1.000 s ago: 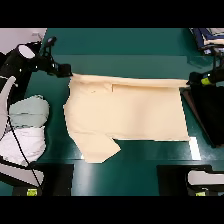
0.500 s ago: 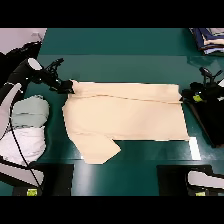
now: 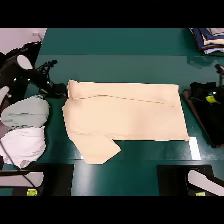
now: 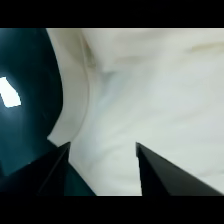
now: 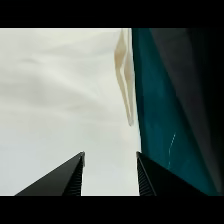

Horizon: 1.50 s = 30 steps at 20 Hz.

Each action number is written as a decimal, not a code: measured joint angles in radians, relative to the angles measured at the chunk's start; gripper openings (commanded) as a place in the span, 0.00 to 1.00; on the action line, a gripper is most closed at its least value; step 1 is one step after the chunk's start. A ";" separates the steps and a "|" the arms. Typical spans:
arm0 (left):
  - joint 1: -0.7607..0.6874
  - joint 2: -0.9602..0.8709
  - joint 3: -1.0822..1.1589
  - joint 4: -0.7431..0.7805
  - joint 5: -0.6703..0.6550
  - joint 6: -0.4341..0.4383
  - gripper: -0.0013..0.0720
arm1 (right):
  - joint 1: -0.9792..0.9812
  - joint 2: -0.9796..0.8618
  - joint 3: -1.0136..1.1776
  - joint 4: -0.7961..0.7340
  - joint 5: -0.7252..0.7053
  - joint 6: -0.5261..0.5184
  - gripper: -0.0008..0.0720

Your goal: Fold the shirts.

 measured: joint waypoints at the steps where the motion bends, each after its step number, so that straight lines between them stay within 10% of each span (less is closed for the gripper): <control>1: 0.000 0.047 -0.054 0.004 -0.001 -0.010 0.67 | -0.014 0.027 -0.003 0.001 0.011 -0.009 0.54; 10: 0.000 0.505 -0.703 -0.121 0.074 -0.100 0.67 | -0.014 0.128 -0.010 0.009 0.024 -0.040 0.54; 24: -0.083 0.579 -0.976 -0.411 0.268 -0.057 0.67 | 0.026 0.133 -0.010 0.037 0.008 -0.042 0.54; 25: -0.117 0.578 -0.980 -0.426 0.293 -0.058 0.51 | 0.026 0.133 -0.010 0.045 0.010 -0.042 0.54; 26: -0.144 0.578 -0.983 -0.434 0.327 -0.060 0.06 | 0.025 0.133 -0.010 0.049 0.017 -0.042 0.54; 30: -0.193 0.576 -0.958 -0.462 0.364 -0.059 0.05 | -0.026 0.133 -0.010 0.045 0.106 -0.042 0.54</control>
